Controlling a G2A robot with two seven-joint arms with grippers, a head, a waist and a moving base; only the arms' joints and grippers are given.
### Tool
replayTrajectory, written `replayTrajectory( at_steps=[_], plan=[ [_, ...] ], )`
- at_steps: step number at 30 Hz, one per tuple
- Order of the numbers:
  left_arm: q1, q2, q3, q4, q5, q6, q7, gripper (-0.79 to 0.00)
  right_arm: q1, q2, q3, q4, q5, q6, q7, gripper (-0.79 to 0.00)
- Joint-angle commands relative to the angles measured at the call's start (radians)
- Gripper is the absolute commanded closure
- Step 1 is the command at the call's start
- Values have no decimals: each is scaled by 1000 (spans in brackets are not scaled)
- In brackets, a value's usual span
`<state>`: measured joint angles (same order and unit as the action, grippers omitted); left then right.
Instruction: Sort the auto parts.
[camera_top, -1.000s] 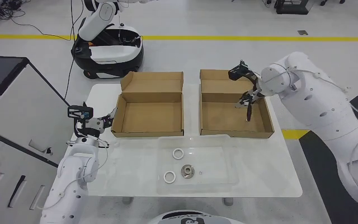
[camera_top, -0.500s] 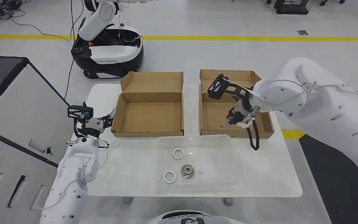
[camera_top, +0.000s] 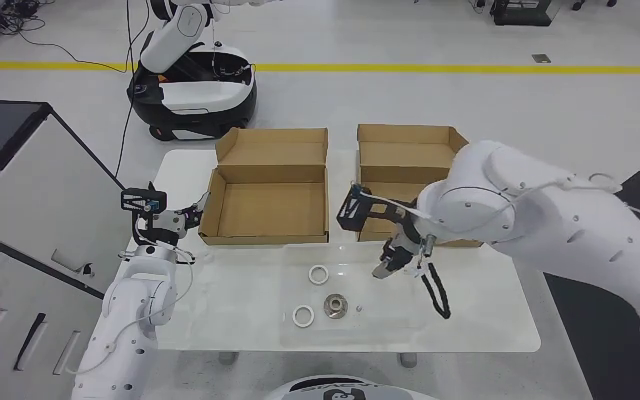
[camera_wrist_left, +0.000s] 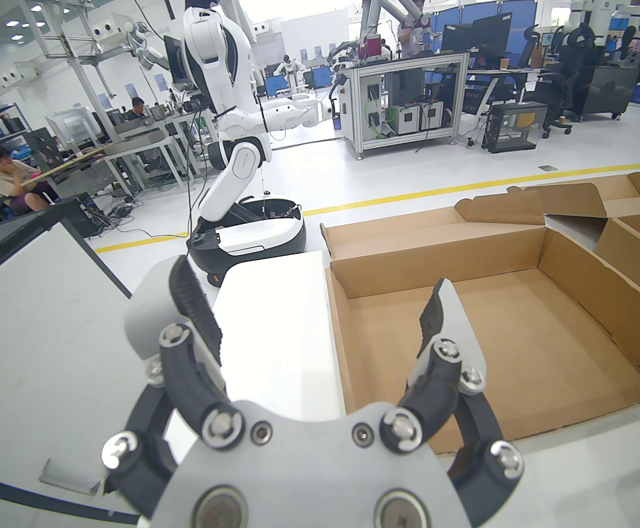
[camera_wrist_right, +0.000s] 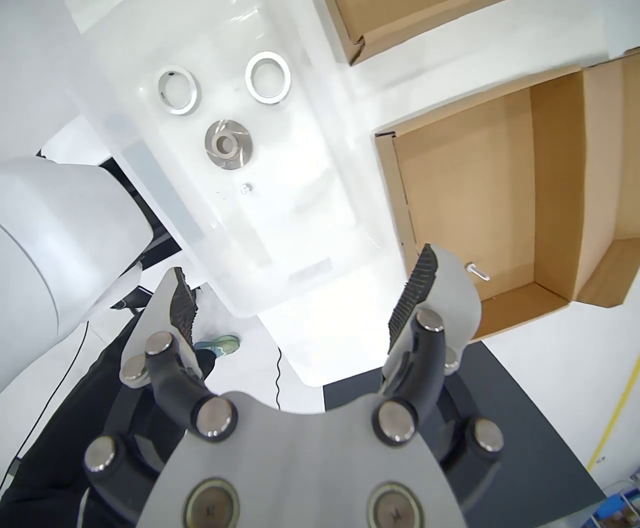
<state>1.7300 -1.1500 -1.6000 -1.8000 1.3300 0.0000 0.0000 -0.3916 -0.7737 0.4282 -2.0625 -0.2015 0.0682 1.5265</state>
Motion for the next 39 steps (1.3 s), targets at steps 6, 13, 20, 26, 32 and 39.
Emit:
replayTrajectory(
  at_steps=[6, 13, 20, 26, 32, 39],
  plan=[
    [0, 0, 0, 0, 0, 0, 0, -785, -24, -37, -56, 4, -15, 34, -16, -683],
    [0, 0, 0, 0, 0, 0, 0, -785, -63, -63, -89, 14, -22, 61, -53, -557],
    [0, 0, 0, 0, 0, 0, 0, -785, -108, -81, -124, 35, -69, 79, -77, -486],
    [0, 0, 0, 0, 0, 0, 0, -785, -149, -95, -155, 62, -122, 83, -93, -471],
    [0, 0, 0, 0, 0, 0, 0, -785, -177, -111, -178, 87, -169, 90, -87, -425],
    [0, 0, 0, 0, 0, 0, 0, -785, -204, -132, -198, 126, -202, 85, -77, -388]
  ],
)
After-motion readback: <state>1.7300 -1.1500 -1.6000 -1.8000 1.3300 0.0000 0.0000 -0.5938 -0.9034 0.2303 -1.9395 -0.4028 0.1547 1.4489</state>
